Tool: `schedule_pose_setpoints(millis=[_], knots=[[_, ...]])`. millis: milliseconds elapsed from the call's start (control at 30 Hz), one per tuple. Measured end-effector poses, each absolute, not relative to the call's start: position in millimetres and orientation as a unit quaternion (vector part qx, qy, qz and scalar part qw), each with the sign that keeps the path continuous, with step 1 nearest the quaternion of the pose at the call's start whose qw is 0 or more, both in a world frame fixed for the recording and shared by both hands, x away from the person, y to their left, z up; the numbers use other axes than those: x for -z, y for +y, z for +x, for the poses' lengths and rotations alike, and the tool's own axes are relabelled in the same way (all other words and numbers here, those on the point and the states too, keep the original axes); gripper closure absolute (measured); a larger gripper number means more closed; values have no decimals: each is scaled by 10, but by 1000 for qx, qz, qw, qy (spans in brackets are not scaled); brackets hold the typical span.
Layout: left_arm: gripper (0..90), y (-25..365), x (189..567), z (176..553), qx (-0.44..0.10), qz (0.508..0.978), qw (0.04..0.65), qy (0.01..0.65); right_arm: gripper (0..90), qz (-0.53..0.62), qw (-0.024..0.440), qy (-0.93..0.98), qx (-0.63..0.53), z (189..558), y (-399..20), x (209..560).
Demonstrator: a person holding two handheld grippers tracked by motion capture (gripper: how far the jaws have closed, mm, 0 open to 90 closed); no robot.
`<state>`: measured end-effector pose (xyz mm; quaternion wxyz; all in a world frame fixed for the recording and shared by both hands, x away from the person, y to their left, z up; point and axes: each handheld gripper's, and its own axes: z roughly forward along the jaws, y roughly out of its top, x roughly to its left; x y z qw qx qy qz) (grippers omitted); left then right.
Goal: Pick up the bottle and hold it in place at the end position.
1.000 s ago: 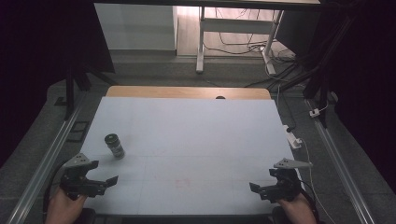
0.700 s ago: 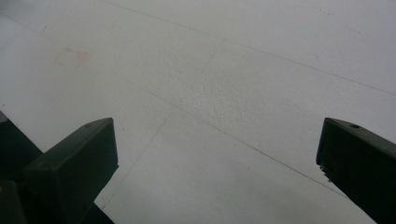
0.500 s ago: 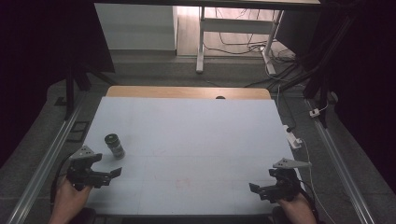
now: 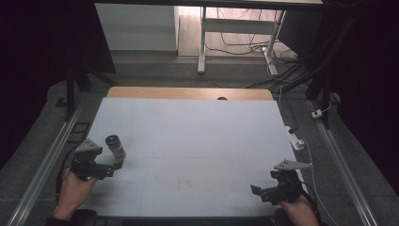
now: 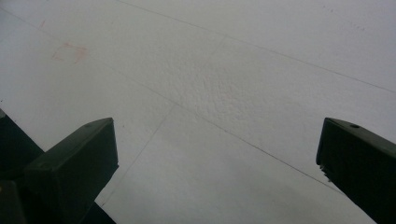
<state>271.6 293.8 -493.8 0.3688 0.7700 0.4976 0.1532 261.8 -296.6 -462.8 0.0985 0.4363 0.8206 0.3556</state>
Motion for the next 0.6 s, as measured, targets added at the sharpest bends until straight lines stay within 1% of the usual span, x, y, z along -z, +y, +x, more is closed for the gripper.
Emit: schedule_pose_setpoints(millis=[400, 600], knots=[[0, 3047, 5053, 2951, -151, 774, 360, 499, 0, 437, 97, 823, -351, 2623, -2957, 4634], [0, 3066, 5131, 3077, -143, 772, 367, 498, 0, 436, 96, 823, -350, 2625, -2953, 4636]])
